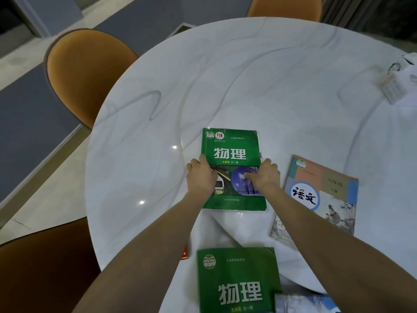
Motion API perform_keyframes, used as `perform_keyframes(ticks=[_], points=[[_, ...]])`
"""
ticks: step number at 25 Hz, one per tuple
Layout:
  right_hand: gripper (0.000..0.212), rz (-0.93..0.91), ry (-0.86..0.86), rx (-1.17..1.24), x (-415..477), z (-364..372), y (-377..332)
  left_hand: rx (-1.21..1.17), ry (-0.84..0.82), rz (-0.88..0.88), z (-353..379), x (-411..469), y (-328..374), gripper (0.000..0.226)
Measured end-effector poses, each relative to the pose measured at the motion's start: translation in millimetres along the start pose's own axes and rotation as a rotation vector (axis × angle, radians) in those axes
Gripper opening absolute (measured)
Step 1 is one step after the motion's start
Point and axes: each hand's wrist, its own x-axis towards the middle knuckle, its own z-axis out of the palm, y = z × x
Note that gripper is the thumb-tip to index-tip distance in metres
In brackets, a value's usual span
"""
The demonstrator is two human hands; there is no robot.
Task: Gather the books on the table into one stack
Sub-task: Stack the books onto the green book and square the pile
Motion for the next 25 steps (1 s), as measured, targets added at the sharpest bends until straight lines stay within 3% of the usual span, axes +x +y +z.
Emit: perform_keyframes(ticks=[4,7,11,15,19,22,25], points=[[0.063,0.134,-0.084,0.138,11,-4,2,-0.274,-0.021,-0.260,-3,13,5,0.038],[0.052,0.166,-0.125,0.158,13,-9,1,-0.535,-0.050,-0.393,-9,23,-2,0.012],[0.065,0.221,-0.143,0.147,14,-10,-5,-0.567,-0.017,-0.365,-10,21,-3,0.025],[0.051,0.207,-0.115,0.157,13,-13,-8,-0.758,-0.126,-0.375,-11,19,-2,0.024],[0.024,0.210,-0.102,0.226,11,-12,-3,-0.899,-0.252,-0.351,-8,8,8,0.028],[0.034,0.215,-0.144,0.329,11,-12,2,-0.928,-0.220,-0.328,-6,4,10,0.032],[0.024,0.224,-0.172,0.485,12,-20,12,-0.957,-0.230,-0.346,-8,1,10,0.028]])
